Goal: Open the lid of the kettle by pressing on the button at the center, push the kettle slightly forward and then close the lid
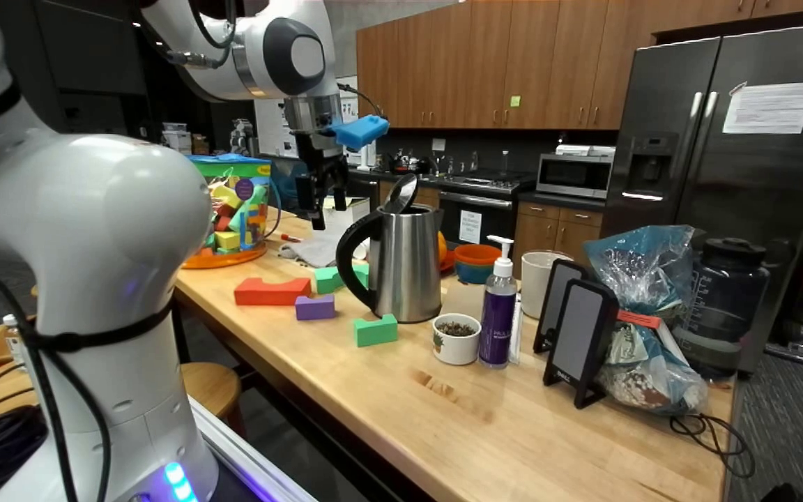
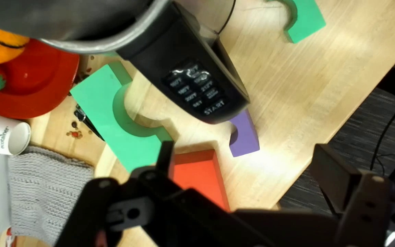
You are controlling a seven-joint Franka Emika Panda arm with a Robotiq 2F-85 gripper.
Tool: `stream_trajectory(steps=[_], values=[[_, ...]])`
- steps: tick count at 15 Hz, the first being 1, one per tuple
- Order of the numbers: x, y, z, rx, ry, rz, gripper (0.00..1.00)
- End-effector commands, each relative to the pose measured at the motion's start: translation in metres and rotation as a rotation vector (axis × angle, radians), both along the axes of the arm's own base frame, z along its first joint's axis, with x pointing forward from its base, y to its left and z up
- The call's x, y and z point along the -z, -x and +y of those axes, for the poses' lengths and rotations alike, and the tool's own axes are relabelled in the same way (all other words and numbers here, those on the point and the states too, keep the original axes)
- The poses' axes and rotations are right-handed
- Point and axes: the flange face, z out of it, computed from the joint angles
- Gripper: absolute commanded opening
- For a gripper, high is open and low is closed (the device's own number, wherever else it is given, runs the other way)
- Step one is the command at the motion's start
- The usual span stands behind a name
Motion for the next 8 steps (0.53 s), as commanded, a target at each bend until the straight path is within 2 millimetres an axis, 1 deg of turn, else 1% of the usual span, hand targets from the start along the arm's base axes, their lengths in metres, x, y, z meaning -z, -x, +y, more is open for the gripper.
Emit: stream_trajectory(steps=[1, 8], values=[[0.005, -0.01, 0.005, -0.044, -0.01, -0.025, 1.0], [0.009, -0.027, 0.022, -0.088, 0.003, -0.155, 1.0]])
